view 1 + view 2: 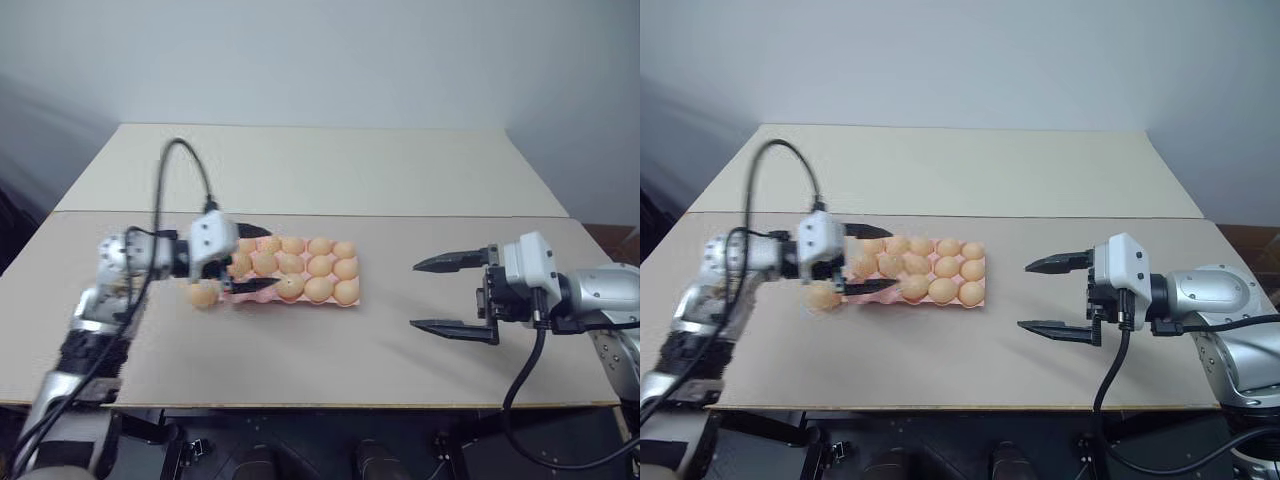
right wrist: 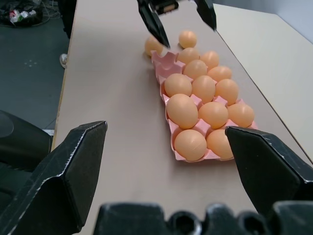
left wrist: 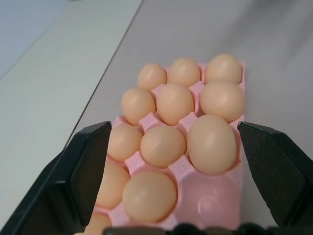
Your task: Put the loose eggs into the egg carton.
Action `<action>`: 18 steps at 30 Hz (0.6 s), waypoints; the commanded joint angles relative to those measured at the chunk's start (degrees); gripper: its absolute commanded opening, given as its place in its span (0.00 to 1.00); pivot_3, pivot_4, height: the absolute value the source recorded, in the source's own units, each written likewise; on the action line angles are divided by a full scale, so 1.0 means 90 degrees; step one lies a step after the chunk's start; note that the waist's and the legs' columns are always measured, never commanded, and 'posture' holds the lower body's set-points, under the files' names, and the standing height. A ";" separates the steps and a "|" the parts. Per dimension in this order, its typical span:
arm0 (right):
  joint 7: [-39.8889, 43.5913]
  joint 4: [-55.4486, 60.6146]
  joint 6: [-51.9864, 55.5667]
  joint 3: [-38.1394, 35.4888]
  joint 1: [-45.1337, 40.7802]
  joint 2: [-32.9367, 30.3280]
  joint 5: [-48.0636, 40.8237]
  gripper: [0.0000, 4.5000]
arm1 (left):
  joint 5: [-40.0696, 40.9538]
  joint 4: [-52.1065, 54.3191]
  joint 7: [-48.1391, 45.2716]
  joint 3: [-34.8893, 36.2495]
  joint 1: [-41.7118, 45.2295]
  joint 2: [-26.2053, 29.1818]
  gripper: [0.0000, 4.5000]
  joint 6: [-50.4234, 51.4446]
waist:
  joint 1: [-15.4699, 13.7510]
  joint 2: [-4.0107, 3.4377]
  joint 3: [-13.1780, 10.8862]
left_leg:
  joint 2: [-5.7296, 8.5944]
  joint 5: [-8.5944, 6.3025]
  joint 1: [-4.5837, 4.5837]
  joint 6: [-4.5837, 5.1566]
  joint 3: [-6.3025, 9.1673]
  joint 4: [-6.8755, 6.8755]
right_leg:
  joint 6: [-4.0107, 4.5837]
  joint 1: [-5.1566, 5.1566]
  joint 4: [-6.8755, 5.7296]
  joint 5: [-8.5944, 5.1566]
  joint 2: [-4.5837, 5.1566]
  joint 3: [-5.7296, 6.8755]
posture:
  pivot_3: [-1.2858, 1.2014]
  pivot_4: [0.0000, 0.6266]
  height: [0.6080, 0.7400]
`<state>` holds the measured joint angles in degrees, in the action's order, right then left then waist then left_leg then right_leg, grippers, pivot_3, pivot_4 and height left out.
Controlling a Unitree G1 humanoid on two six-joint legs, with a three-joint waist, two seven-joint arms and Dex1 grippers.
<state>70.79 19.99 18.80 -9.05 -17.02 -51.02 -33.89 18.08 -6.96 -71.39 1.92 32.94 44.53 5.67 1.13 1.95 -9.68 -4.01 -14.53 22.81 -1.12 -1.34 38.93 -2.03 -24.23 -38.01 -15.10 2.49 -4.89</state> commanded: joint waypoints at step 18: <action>0.0205 -0.0385 -0.0115 0.0014 -0.0204 0.0143 -0.0129 1.00 | 0.1668 0.1906 0.0233 0.3922 -0.4608 0.0756 1.00 0.1220 | -0.0079 0.0000 0.0000 | -0.0008 -0.0001 -0.0009 -0.0001 -0.0009 -0.0005 | 0.0001 0.0009 0.0003 -0.0001 0.0007 0.0009 | 0.52 0.24 1.00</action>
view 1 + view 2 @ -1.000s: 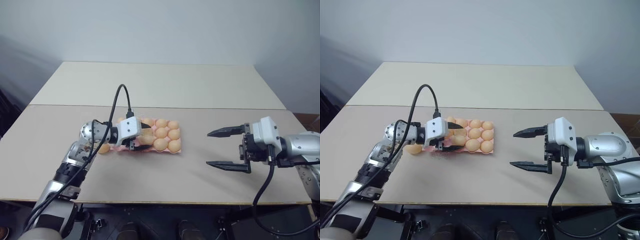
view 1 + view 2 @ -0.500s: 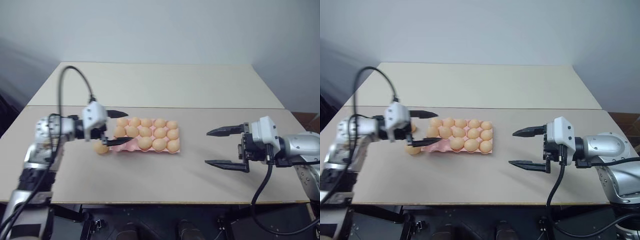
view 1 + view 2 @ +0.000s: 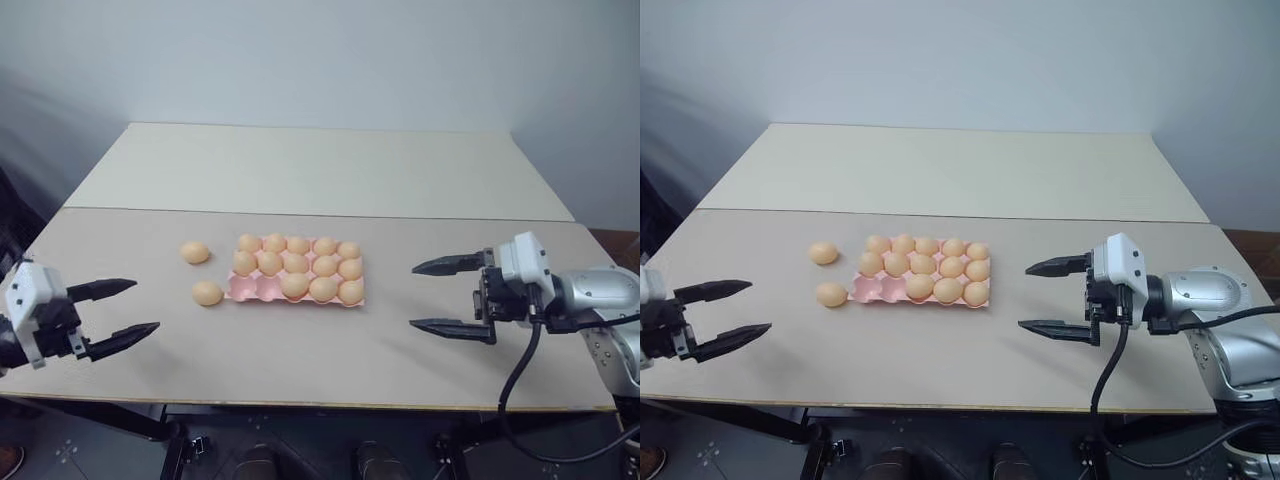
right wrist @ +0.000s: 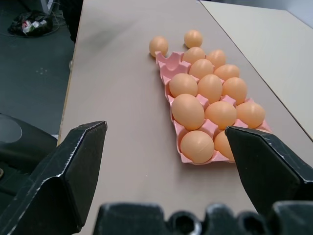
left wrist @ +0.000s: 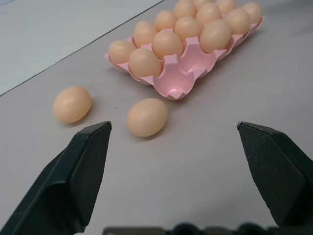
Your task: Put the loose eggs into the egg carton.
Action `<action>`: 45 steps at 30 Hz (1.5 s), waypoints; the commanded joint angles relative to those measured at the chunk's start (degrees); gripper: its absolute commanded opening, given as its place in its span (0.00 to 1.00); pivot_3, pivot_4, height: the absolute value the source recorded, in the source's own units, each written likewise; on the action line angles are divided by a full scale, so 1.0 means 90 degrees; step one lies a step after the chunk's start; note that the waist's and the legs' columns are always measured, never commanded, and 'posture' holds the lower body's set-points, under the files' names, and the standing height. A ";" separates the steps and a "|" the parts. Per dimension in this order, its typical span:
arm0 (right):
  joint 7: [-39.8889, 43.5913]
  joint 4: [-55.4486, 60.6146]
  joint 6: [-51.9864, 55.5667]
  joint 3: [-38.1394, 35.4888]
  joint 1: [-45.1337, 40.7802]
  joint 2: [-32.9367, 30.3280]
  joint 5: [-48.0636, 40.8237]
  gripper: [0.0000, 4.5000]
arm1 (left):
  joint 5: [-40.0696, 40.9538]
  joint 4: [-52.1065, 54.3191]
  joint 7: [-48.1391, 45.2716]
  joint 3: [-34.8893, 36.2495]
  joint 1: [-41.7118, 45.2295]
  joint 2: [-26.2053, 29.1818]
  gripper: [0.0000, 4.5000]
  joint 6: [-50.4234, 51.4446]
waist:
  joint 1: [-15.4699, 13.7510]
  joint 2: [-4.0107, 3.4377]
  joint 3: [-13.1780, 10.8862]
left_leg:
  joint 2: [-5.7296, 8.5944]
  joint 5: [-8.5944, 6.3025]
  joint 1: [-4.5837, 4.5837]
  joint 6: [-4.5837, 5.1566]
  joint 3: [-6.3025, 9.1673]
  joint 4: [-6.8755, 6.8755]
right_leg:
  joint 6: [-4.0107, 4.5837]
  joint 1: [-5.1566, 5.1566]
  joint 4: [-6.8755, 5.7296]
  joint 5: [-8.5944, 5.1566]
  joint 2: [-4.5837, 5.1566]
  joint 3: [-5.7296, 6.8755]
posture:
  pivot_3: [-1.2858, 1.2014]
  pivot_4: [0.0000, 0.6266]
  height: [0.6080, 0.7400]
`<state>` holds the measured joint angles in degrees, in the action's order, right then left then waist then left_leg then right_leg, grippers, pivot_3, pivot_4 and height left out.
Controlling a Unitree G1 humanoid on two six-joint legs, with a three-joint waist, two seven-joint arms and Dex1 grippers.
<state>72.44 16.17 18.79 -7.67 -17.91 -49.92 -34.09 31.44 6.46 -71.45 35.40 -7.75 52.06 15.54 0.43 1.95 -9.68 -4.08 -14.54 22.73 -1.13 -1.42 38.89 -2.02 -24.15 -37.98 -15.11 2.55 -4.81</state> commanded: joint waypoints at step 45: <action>-0.0220 0.0562 -0.0199 -0.0332 0.0220 0.0006 -0.0048 1.00 | -0.1677 -0.1764 0.2646 -0.2658 0.2508 -0.1271 0.44 -0.0013 | 0.0037 0.0001 0.0001 | 0.0006 0.0000 -0.0001 0.0000 0.0002 -0.0002 | 0.0000 -0.0001 -0.0001 0.0001 -0.0003 -0.0008 | 0.52 0.24 1.00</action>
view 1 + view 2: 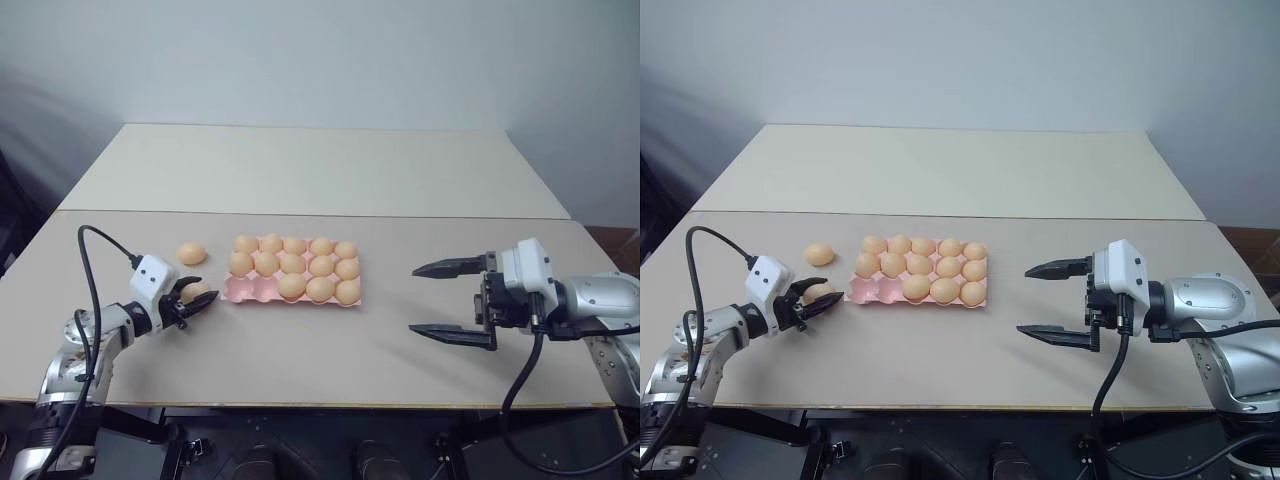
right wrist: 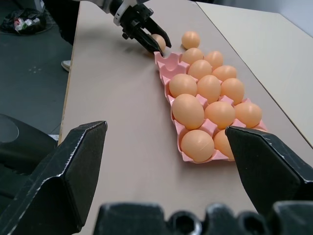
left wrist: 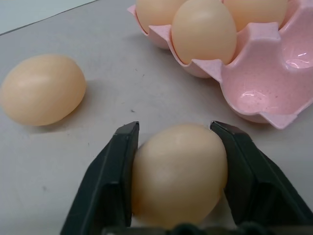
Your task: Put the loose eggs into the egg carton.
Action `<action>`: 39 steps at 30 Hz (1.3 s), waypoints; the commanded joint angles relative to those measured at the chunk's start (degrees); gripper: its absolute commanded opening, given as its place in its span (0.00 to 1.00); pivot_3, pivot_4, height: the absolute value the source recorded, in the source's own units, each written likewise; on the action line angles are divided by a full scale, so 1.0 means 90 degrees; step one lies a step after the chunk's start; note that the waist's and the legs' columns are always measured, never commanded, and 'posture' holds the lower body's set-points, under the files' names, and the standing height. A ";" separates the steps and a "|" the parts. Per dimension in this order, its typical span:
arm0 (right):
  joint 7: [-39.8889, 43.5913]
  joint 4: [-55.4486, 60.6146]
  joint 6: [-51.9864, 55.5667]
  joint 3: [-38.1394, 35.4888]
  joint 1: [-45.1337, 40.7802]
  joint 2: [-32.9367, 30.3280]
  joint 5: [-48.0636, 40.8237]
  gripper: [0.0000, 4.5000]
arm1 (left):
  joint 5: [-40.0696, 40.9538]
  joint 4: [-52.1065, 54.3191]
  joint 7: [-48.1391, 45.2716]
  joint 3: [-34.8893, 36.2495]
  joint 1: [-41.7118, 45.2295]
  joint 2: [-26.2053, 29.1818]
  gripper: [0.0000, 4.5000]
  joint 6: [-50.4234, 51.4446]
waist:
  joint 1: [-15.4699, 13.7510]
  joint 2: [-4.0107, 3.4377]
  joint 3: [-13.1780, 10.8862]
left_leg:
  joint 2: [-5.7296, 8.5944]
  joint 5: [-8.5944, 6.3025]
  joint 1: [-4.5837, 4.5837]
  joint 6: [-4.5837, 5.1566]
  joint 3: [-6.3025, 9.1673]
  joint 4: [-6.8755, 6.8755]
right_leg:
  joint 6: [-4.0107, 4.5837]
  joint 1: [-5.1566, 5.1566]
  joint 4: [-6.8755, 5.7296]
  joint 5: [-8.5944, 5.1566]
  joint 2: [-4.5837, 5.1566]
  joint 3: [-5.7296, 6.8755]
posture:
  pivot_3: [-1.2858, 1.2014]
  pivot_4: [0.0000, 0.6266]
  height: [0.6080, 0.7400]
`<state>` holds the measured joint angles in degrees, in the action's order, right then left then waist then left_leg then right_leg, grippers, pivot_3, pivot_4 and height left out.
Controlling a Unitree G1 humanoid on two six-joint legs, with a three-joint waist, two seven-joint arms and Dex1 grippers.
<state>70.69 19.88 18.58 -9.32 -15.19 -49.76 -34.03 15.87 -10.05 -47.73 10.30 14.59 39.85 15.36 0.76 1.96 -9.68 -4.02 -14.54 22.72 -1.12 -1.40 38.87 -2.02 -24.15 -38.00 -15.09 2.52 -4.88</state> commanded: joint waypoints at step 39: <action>-0.0269 0.0315 -0.0206 -0.0195 0.0116 -0.0006 -0.0108 1.00 | 0.0821 0.0541 -0.1583 -0.0364 0.1254 -0.0225 1.00 -0.0601 | 0.0025 0.0000 0.0000 | 0.0004 0.0000 0.0003 0.0001 0.0004 0.0006 | -0.0001 0.0001 0.0001 0.0000 -0.0002 -0.0003 | 0.52 0.24 1.00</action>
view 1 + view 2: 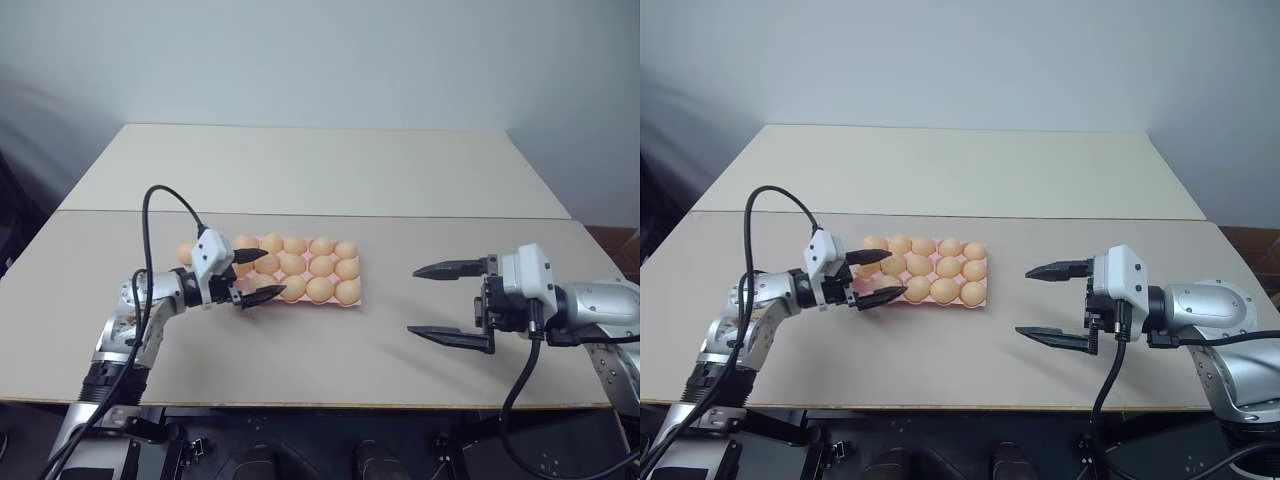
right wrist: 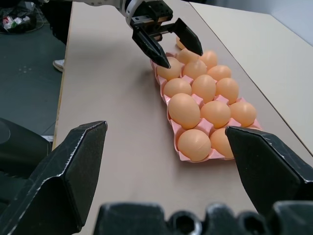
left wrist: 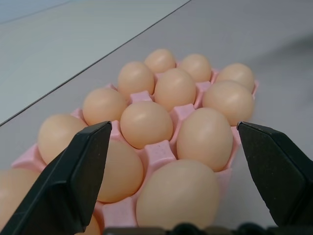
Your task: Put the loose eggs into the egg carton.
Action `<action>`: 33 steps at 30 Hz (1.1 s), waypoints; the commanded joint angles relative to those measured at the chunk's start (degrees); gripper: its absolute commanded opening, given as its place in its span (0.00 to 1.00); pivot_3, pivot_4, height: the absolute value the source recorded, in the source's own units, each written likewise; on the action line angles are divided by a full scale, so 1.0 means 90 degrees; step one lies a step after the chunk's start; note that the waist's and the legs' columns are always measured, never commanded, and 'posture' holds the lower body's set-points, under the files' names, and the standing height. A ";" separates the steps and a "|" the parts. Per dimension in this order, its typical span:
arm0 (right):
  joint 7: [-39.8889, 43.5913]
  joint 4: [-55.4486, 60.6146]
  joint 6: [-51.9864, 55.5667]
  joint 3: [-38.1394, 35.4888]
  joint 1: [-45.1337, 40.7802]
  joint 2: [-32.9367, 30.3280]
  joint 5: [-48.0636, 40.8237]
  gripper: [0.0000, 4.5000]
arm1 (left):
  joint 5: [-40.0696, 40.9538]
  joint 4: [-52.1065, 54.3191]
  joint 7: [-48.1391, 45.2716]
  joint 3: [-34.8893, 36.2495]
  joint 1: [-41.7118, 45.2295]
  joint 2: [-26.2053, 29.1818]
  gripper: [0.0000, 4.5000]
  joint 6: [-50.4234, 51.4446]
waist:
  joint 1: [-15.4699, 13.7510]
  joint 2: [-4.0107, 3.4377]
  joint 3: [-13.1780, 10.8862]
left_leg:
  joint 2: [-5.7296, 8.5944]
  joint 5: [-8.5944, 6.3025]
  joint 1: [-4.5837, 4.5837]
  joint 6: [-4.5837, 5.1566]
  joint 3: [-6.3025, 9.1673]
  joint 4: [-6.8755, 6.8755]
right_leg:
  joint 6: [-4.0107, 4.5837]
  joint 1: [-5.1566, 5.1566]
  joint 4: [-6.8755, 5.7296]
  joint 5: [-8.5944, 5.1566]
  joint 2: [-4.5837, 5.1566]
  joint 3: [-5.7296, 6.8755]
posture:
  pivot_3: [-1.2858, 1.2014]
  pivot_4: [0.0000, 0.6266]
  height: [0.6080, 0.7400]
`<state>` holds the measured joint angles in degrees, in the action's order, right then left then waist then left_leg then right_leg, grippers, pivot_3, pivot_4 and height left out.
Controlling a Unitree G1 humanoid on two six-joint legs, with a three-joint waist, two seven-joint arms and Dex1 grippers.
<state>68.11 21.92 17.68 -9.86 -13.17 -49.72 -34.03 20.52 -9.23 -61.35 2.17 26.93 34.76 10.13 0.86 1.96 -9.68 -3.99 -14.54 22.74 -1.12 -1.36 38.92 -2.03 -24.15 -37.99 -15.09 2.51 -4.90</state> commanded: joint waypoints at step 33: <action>0.0420 -0.0433 -0.0206 -0.0006 -0.0394 -0.0047 -0.0016 1.00 | 0.1533 0.2445 -0.0031 0.3483 -0.3521 0.1767 1.00 0.1033 | -0.0012 -0.0001 0.0000 | -0.0006 -0.0001 -0.0009 0.0000 -0.0008 -0.0011 | 0.0001 -0.0001 0.0003 -0.0001 0.0002 0.0002 | 0.52 0.24 1.00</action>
<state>72.09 16.72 16.63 -8.85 -15.95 -49.82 -33.85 34.04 12.81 -63.81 33.82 -5.99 50.86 18.84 0.76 1.95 -9.68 -4.04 -14.55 22.65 -1.12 -1.44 38.82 -2.02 -24.14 -37.97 -15.10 2.52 -4.89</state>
